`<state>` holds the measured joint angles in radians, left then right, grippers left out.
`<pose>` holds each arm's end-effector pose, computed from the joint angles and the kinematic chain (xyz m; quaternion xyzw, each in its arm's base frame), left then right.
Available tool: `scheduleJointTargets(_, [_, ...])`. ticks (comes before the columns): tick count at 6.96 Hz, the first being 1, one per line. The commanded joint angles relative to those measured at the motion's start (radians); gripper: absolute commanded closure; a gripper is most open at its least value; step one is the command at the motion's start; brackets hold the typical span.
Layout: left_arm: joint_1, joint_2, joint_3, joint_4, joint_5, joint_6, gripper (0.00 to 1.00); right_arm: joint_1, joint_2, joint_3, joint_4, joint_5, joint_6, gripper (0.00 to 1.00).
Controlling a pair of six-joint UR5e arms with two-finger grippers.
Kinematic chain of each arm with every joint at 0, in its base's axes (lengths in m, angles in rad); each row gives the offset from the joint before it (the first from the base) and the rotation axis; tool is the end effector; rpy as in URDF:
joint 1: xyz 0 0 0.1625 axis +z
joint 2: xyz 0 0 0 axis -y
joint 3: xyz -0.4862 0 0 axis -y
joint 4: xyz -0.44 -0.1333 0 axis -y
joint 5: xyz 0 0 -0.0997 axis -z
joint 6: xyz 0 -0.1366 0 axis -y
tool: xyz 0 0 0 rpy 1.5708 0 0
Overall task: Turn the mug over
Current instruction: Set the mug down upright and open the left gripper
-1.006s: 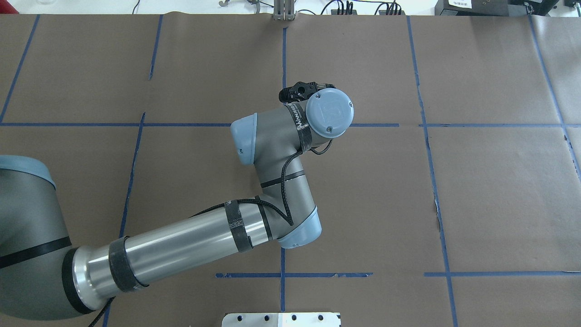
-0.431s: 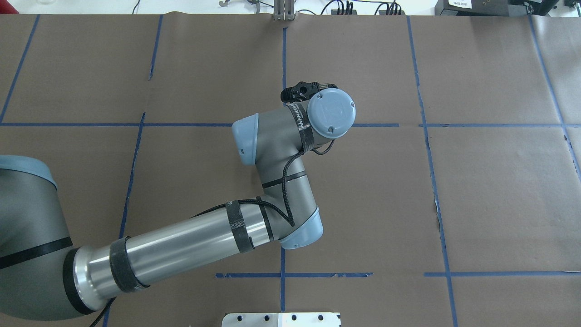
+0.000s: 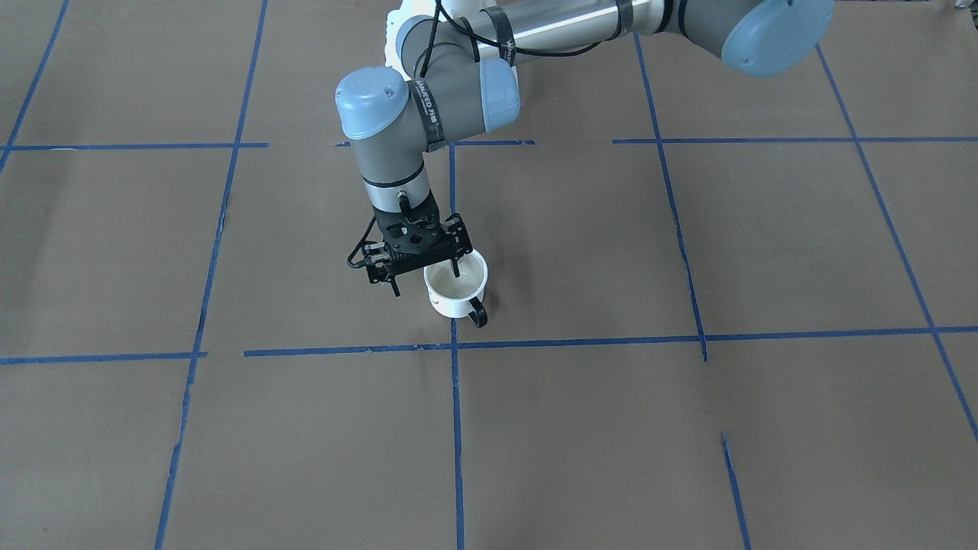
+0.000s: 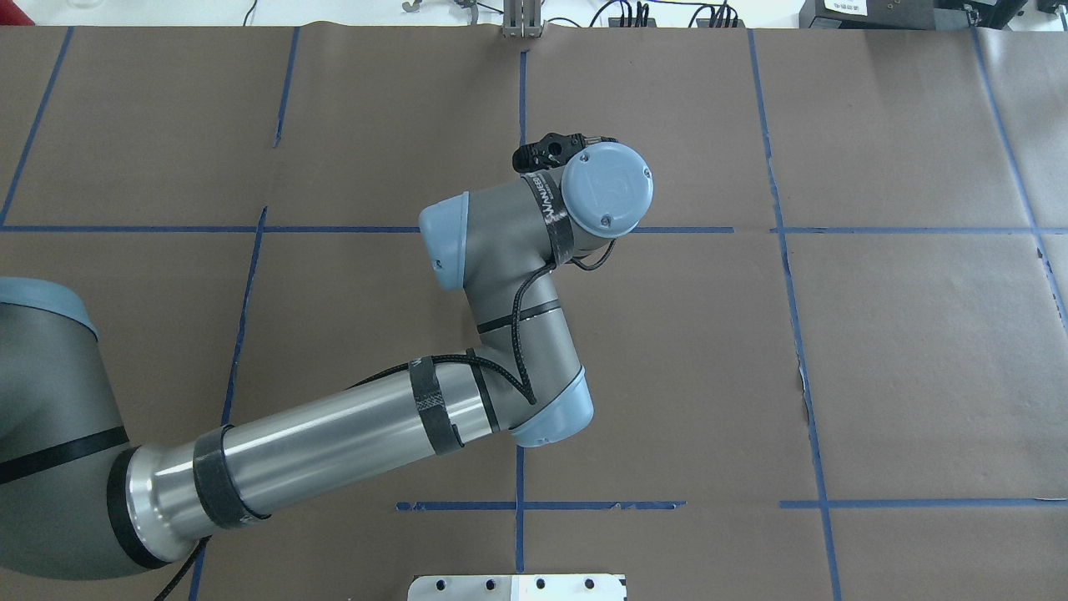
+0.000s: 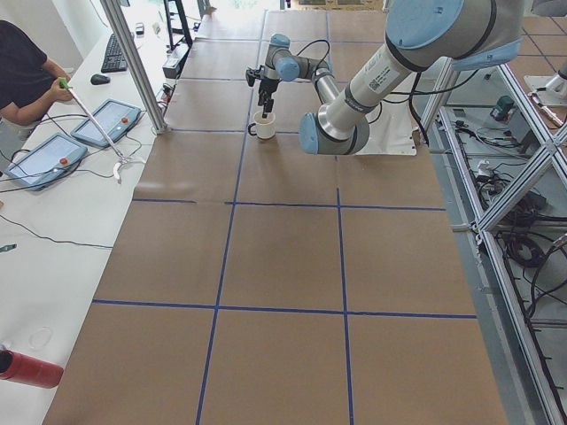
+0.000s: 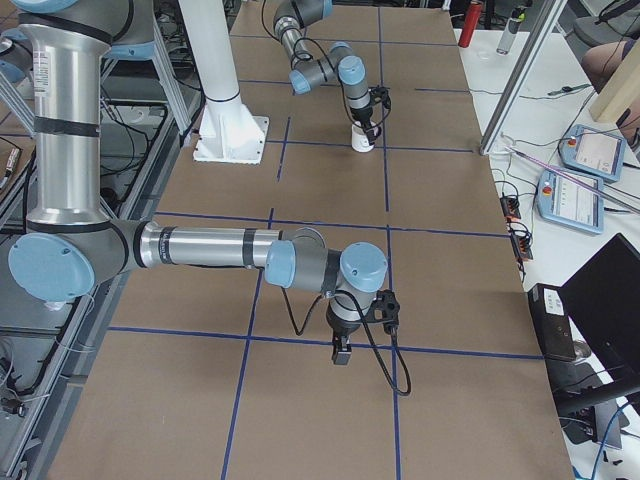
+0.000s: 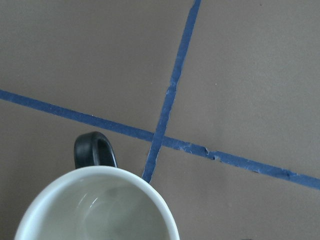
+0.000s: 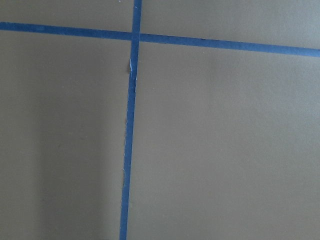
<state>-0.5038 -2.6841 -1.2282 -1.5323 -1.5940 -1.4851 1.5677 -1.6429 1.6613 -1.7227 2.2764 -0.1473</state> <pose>0.7405 -0.5568 0.1056 0.0936 0.3457 -0.1897 0.9142 0.0432 -0.4900 0.7557 -0.0376 -0.3484 -0.0474 0.9354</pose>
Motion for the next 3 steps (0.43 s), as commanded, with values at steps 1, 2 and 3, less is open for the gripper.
scheduleJointTargets(1, [-0.092, 0.045, -0.133, 0.081, -0.052, 0.092, 0.00, 0.000, 0.000, 0.000, 0.000, 0.000, 0.000, 0.00])
scheduleJointTargets(2, [-0.161, 0.128, -0.245, 0.084, -0.135, 0.189, 0.00, 0.000, 0.000, 0.000, 0.000, 0.000, 0.000, 0.00])
scheduleJointTargets(3, [-0.230, 0.248, -0.398, 0.084, -0.206, 0.289, 0.00, 0.000, 0.000, 0.000, 0.000, 0.000, 0.000, 0.00])
